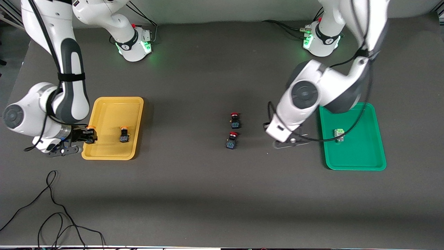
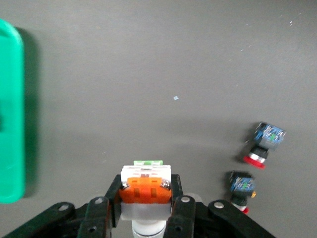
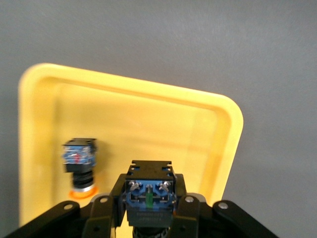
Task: Place green and yellow buttons in trays
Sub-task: 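Place the orange switch in the green tray while the right gripper places yellow switch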
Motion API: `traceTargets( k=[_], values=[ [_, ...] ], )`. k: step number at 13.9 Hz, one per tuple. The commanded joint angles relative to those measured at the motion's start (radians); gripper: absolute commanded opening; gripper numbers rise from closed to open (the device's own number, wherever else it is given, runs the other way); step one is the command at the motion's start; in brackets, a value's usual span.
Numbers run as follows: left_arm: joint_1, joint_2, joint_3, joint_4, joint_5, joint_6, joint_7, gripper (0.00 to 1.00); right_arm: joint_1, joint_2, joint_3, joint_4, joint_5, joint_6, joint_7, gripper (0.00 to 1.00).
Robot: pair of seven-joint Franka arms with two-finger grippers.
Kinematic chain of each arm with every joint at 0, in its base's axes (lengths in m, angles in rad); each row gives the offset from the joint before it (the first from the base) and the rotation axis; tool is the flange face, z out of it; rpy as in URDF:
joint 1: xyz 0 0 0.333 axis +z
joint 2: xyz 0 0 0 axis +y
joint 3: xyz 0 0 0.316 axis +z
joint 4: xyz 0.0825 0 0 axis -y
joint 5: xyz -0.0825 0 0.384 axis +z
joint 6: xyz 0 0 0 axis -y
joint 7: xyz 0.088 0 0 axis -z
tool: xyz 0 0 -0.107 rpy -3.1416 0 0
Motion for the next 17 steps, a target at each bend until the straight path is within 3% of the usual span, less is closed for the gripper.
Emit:
traceTargets(
  k=[1,4,5,7,10,12,13,14,15,17],
  values=[
    [0.176,-0.098,-0.001,-0.058,-0.083,-0.097,0.236,0.2,0.013,0.089,0.006,-0.043,0.152,0.11,-0.133,0.0],
    [0.366,-0.147,0.003,-0.067,-0.074,-0.175,0.46,0.2,0.02,0.214,0.019,-0.05,0.438,0.132,-0.34,0.0],
    [0.429,-0.152,0.005,-0.07,-0.063,-0.177,0.547,0.2,0.023,0.234,0.019,-0.05,0.494,0.13,-0.383,0.0],
    [0.541,-0.141,0.005,-0.073,-0.042,-0.171,0.658,0.2,0.028,0.231,0.019,-0.05,0.501,0.127,-0.386,0.0],
    [0.62,-0.115,0.006,-0.166,0.003,-0.042,0.729,0.2,0.03,0.217,0.017,-0.048,0.501,0.122,-0.371,0.0],
    [0.64,-0.083,0.006,-0.245,0.05,0.089,0.729,0.2,0.031,0.174,0.011,-0.05,0.495,0.115,-0.371,0.97],
    [0.641,-0.06,0.009,-0.283,0.066,0.139,0.728,0.21,0.039,0.147,-0.003,-0.05,0.487,0.081,-0.366,1.0],
    [0.644,-0.04,0.034,-0.332,0.087,0.209,0.728,0.21,0.069,0.131,-0.057,-0.047,0.464,0.025,-0.336,1.0],
    [0.644,-0.017,0.048,-0.363,0.09,0.279,0.728,0.21,0.142,0.119,-0.138,-0.041,0.414,-0.021,-0.276,1.0],
    [0.644,0.037,0.051,-0.385,0.112,0.34,0.723,0.21,0.392,0.117,-0.385,-0.036,0.291,-0.113,-0.146,1.0]
  ],
)
